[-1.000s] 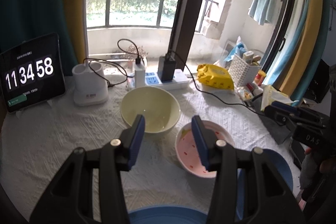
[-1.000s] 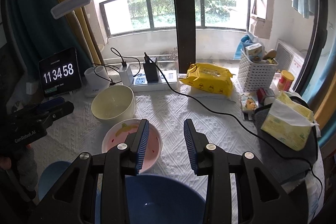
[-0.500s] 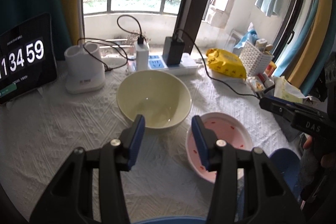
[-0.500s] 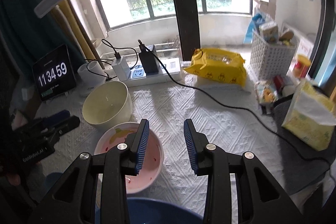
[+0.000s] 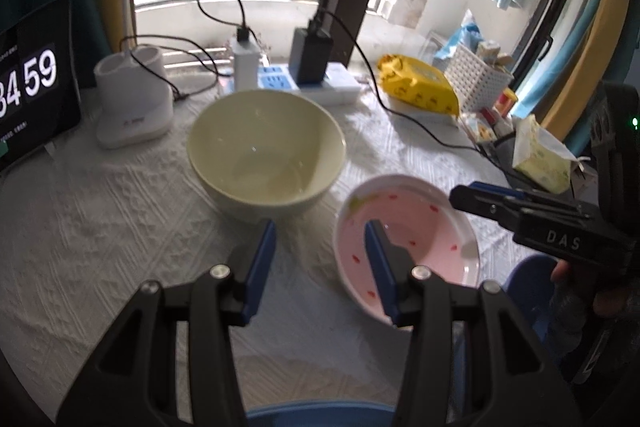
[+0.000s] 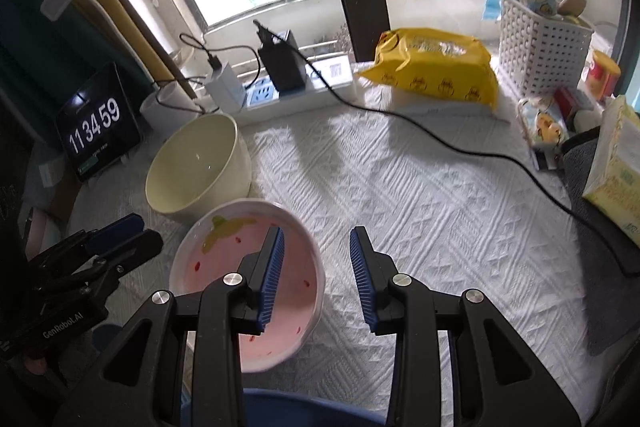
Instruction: Organize plates and bowls
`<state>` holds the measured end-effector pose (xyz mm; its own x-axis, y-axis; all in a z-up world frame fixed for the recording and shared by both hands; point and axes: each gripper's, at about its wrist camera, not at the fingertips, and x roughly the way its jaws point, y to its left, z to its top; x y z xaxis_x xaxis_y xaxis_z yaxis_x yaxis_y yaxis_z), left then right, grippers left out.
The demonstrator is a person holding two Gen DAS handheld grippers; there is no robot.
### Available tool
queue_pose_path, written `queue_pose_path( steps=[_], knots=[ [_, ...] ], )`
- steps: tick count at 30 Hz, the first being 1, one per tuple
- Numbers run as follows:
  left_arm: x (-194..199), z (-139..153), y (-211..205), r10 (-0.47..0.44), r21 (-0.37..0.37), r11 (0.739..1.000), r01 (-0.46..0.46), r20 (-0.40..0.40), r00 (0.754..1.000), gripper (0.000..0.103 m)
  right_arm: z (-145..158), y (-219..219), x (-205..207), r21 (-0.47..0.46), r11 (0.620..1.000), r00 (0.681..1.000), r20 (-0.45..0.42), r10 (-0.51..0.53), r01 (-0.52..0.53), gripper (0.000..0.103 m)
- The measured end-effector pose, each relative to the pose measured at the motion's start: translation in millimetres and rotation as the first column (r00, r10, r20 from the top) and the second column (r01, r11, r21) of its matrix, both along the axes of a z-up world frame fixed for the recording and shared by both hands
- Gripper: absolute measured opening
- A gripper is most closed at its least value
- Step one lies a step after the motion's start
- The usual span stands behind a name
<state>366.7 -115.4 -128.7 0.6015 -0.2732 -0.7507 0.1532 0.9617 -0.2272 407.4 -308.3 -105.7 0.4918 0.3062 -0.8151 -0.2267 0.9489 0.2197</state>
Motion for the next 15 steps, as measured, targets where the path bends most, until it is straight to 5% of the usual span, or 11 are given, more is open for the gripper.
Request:
queue_pose_path(
  steps=[15],
  knots=[
    [-4.5,-19.2,-19.7,-0.063,0.004,0.998,0.063,-0.073,0.995,0.048,-22.5,10.4,-2.2,-0.001,0.999,0.99,-0.132,0.042,-0.043,0.036]
  ],
)
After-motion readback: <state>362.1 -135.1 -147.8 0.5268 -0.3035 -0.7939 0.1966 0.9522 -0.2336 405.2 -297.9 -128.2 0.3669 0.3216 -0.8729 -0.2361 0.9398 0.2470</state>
